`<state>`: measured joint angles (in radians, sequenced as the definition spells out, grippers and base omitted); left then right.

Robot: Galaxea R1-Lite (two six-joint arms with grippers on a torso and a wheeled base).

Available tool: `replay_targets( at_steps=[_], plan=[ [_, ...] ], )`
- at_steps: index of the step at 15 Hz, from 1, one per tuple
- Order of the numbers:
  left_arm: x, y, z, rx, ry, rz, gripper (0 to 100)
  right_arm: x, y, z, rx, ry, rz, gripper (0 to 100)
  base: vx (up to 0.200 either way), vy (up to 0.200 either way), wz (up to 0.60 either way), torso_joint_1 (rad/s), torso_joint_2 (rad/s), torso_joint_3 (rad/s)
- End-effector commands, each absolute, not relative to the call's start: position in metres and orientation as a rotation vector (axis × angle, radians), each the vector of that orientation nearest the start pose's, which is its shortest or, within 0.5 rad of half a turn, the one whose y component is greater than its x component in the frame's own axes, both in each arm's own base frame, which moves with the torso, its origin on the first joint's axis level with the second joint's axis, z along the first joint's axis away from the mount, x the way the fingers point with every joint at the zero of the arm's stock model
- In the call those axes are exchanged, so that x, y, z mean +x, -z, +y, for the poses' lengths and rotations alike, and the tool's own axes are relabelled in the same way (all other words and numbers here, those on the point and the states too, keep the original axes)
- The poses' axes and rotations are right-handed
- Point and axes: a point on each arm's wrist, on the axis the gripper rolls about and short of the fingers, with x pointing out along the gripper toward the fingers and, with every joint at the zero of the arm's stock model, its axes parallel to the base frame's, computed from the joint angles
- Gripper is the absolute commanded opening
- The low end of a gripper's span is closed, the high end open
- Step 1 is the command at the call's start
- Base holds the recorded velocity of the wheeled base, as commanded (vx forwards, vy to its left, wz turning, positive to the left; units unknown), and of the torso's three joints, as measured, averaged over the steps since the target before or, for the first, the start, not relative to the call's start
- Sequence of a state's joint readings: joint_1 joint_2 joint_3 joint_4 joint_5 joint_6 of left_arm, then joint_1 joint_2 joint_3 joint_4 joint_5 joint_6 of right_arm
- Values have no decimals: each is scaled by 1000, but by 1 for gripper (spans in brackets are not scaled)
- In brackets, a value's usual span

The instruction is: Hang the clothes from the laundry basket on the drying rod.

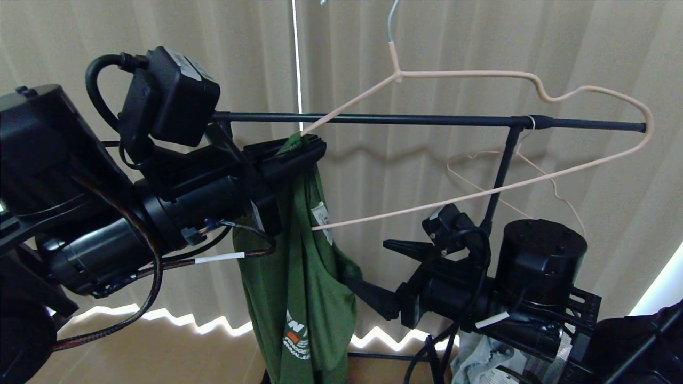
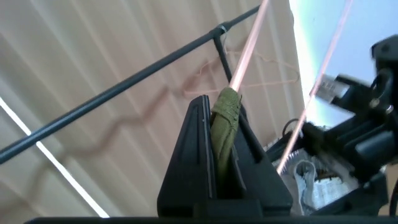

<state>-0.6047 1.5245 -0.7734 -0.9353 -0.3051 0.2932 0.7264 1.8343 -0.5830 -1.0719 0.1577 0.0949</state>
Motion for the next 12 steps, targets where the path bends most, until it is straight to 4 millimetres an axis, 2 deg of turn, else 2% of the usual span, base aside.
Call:
replay_targets(
  at_steps=[1,5,12],
  plan=[
    [208,-258,-157,238,885,-341,0,230,-123,209,32,-870,235,100,0,0,0,0,0,0],
    [198,-262,-159,230,909,-363,0,233,-124,212,42,-870,229,100,0,0,0,0,0,0],
    [197,-262,-157,232,908,-361,0,235,-133,205,53,-833,197,100,0,0,0,0,0,0]
  ],
)
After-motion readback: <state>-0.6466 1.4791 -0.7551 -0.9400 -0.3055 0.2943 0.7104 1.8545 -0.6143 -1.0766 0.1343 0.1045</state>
